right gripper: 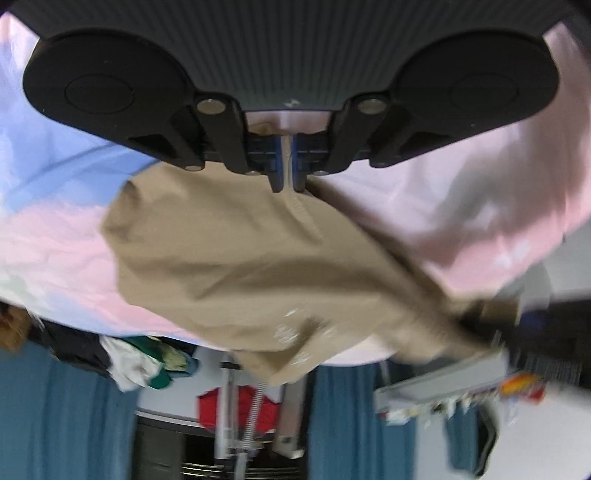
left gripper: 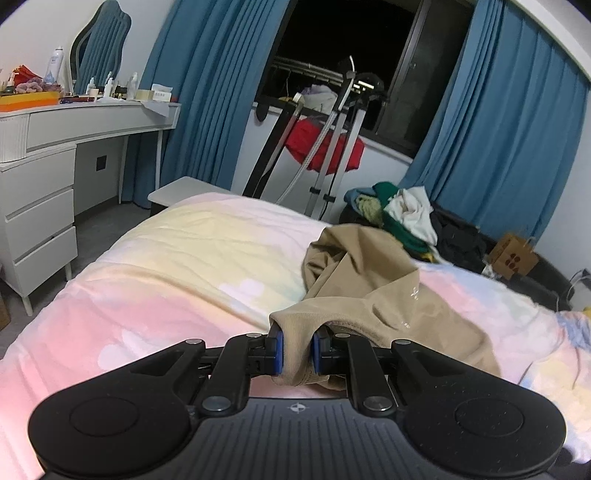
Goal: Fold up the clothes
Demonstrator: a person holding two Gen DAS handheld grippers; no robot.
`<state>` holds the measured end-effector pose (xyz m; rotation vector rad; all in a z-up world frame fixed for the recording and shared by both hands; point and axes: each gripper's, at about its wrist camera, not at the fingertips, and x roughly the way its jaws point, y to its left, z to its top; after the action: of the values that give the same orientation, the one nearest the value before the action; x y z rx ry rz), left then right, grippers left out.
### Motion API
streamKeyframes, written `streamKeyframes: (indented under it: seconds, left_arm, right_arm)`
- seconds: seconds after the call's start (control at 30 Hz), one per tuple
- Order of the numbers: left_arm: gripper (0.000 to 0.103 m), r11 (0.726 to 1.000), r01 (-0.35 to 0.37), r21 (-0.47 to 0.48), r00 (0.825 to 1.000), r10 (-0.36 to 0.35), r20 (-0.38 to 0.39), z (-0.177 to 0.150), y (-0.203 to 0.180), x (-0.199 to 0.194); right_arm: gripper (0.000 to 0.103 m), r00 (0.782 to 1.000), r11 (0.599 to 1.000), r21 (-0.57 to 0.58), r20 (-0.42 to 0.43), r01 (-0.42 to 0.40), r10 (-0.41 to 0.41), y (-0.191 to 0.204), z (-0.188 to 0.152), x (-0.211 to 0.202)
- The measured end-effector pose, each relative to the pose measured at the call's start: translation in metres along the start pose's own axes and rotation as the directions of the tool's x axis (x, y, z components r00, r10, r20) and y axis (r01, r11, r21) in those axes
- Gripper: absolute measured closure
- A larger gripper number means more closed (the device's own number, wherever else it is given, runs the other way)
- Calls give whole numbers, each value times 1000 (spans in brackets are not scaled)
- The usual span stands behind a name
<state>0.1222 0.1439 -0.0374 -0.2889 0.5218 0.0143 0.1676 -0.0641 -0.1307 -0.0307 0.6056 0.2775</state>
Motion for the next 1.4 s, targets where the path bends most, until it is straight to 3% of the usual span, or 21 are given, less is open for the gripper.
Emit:
streamKeyframes:
  seconds: [0.13, 0.23, 0.4, 0.47, 0.53, 0.63, 0.73, 0.9, 1.0, 1.17, 1.2, 1.3, 1.4]
  left_arm:
    - [84, 999, -36, 16, 998, 36, -42, -3, -1, 8]
    - [77, 999, -27, 25, 999, 29, -46, -4, -4, 6]
    - [26, 992, -30, 119, 999, 32, -22, -11, -16, -9]
    - [19, 985, -31, 167, 999, 32, -4, -14, -21, -17]
    - [18, 973, 6, 230, 1000, -9, 12, -19, -30, -27]
    - [11, 935, 73, 346, 995, -93, 42, -27, -48, -42]
    - [4, 870, 107, 481, 983, -164, 77, -42, -72, -49]
    - [3, 782, 166, 600, 974, -224, 22, -66, -104, -37]
    - [4, 778, 107, 619, 985, -168, 40, -73, -112, -21]
    - [5, 888, -46, 458, 995, 2, 96, -56, -89, 2]
    - [5, 895, -94, 437, 992, 49, 112, -53, -84, 4]
    - [5, 884, -248, 396, 968, 206, 147, -42, -70, 6]
    - [5, 882, -287, 374, 958, 272, 94, -36, -56, 7]
  right_arm:
    - [97, 996, 981, 184, 70, -70, 58, -29, 10, -33]
    - [97, 986, 968, 218, 131, -126, 99, -41, 17, -53]
    - [97, 976, 952, 262, 189, -156, 108, -54, 24, -68]
    - [97, 973, 947, 273, 200, -172, 120, -56, 24, -72]
    - [97, 967, 936, 289, 208, -202, 145, -60, 26, -72]
    - [97, 962, 922, 309, 212, -232, 171, -64, 28, -72]
    - [97, 959, 920, 306, 212, -246, 185, -66, 29, -75]
    - [97, 954, 914, 306, 222, -267, 204, -67, 31, -77]
    - [97, 951, 911, 309, 226, -274, 209, -69, 31, -78]
    - [97, 956, 919, 304, 224, -253, 189, -70, 29, -77]
    - [97, 957, 920, 304, 225, -247, 183, -70, 27, -76]
    - [97, 969, 939, 287, 208, -189, 132, -65, 22, -69]
    - [97, 982, 965, 234, 170, -117, 78, -53, 14, -60]
